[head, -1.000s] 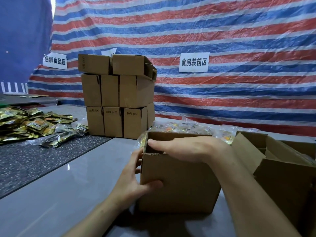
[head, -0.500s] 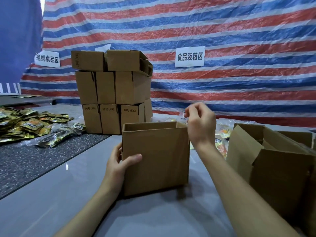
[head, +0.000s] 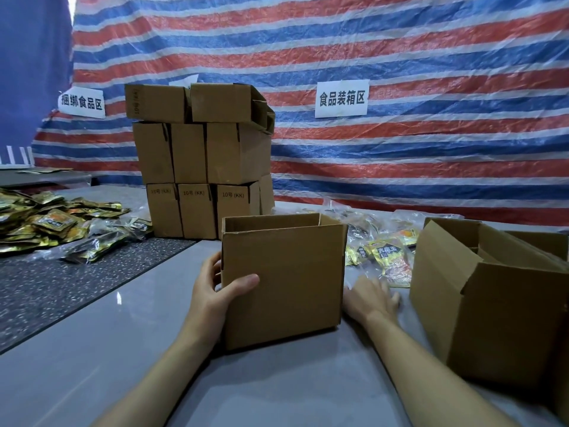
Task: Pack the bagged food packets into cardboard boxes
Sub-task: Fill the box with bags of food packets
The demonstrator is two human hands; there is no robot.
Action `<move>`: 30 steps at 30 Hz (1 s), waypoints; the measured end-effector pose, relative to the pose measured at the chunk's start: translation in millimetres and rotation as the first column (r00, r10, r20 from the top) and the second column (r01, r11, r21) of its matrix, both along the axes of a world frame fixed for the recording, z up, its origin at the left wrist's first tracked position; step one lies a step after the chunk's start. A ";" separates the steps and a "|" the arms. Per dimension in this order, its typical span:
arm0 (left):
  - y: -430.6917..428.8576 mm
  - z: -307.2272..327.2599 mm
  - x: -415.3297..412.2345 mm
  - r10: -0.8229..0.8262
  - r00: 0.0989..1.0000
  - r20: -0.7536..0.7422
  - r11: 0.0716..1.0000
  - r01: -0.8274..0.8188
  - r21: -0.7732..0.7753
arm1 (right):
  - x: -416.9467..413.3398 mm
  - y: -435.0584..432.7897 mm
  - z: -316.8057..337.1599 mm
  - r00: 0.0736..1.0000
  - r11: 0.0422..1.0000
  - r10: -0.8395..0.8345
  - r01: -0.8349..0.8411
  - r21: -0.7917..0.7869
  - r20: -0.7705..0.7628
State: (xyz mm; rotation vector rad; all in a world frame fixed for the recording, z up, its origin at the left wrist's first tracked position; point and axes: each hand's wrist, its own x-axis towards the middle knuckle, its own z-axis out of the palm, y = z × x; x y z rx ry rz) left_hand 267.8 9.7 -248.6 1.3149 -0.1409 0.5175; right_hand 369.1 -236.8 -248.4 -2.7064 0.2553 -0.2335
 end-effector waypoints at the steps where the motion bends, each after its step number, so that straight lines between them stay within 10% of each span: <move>1: 0.2 -0.1 0.0 -0.001 1.000 0.001 1.000 0.001 0.004 | -0.1 -0.1 -0.2 1.000 1.000 0.007 -0.008 -0.025 -0.006; 8: -1.0 0.3 0.1 0.007 1.000 -0.005 1.000 -0.007 0.005 | -6.4 2.9 7.8 0.991 0.999 -0.039 0.041 -0.013 0.128; 15: -1.3 0.8 -2.4 -0.009 1.000 -0.006 1.000 0.009 0.027 | -13.1 -0.7 47.8 0.960 0.937 -0.088 -0.010 0.350 0.264; 23: -9.9 4.5 -7.2 -0.049 0.998 -0.028 0.995 0.051 0.082 | -31.8 -8.9 120.0 0.901 0.513 -0.211 -0.228 0.828 0.379; 30: -16.9 11.0 -14.6 -0.142 0.989 -0.048 0.978 0.147 0.146 | -44.1 -16.2 145.2 0.841 0.248 -0.368 -0.322 0.914 0.396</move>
